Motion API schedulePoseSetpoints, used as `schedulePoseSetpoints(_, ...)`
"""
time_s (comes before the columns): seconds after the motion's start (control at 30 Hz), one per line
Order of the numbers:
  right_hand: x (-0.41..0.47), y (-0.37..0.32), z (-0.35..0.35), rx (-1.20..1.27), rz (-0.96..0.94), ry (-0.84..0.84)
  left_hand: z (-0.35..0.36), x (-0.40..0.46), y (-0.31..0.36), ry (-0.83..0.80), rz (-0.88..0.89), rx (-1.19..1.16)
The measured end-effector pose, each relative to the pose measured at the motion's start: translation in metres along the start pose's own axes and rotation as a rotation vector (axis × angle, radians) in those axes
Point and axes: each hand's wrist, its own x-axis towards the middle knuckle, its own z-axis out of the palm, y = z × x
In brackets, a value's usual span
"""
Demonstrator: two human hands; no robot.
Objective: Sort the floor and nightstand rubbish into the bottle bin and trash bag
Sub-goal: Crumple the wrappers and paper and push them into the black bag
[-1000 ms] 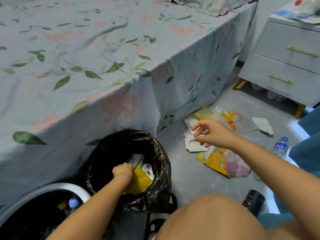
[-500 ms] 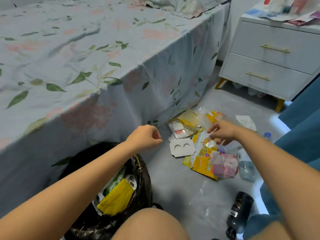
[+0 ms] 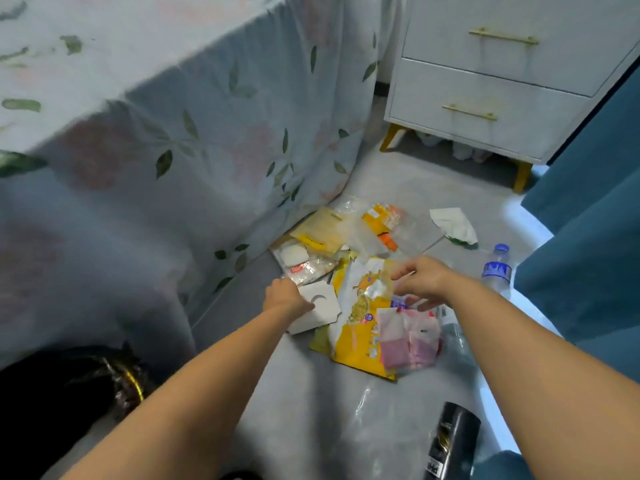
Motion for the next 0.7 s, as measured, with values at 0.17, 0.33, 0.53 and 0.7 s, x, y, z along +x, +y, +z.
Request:
schedulePoseSetpoints(0.17, 0.027, 0.019, -0.002, -0.198, -0.001, -0.041, 0.023, 0.021, -0.007, -0.014, -0.071, -0.031)
schedulePoseSetpoints(0.33, 0.048, 0.049, -0.013, -0.57, -0.093, 0.003, 0.035, 0.03, -0.01, -0.007, -0.037, 0.067)
schedulePoseSetpoints(0.53, 0.08, 0.076, 0.001, -0.831, -0.185, 0.021, 0.021, 0.031, -0.013, -0.022, 0.035, 0.142)
schedulePoseSetpoints(0.7, 0.093, 0.09, 0.032, -0.915, -0.255, -0.021, 0.003, 0.028, -0.004, -0.135, 0.129, 0.049)
